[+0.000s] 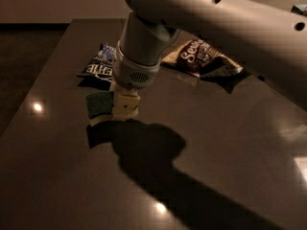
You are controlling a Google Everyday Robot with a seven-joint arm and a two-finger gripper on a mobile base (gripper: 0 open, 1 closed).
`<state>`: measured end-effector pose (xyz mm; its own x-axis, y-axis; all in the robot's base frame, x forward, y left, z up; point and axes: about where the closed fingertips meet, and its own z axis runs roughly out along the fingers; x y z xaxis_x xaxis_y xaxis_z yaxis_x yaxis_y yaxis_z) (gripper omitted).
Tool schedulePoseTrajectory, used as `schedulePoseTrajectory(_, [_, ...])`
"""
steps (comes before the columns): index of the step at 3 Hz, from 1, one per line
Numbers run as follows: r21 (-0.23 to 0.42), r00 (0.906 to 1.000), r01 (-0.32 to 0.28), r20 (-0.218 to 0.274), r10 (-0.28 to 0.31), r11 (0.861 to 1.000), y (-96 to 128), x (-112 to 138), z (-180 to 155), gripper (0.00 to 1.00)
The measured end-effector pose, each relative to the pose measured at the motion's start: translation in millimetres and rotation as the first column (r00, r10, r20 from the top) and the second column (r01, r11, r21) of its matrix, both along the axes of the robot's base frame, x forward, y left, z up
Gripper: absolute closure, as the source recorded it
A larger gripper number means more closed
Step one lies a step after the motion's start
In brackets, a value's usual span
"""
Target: Move sponge near blue chip bag
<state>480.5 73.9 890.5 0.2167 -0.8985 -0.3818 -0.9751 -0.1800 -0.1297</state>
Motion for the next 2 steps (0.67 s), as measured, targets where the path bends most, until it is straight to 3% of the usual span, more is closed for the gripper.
schedulePoseTrajectory(2, [0.012,0.9989,0.045,0.011,-0.045,0.999,4,59,1,1.00])
